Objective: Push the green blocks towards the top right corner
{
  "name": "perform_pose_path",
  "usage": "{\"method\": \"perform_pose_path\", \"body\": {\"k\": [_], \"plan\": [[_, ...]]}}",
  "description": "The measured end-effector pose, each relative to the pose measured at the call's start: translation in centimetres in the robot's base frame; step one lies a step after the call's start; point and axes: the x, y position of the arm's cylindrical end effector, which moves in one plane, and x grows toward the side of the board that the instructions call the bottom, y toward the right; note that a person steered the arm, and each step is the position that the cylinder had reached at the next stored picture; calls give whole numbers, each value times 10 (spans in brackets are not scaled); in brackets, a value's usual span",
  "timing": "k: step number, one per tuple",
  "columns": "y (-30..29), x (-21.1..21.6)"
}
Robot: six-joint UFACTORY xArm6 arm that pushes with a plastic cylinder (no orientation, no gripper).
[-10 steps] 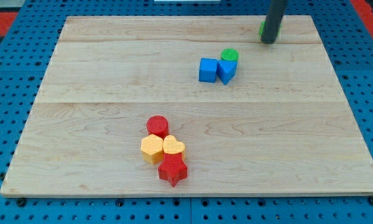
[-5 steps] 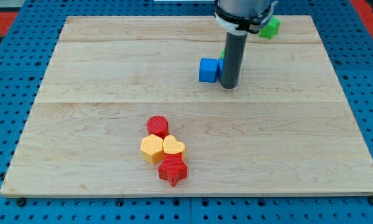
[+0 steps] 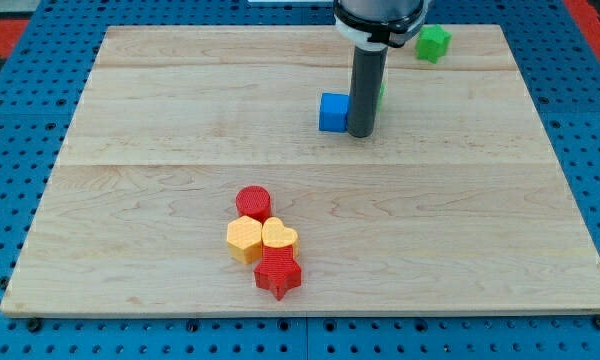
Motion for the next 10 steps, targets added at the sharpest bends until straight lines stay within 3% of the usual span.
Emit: {"method": "perform_pose_path", "body": {"k": [4, 5, 6, 8, 9, 10], "plan": [[22, -87], [14, -61], [-10, -87], [73, -127], [57, -97], [13, -39]]}}
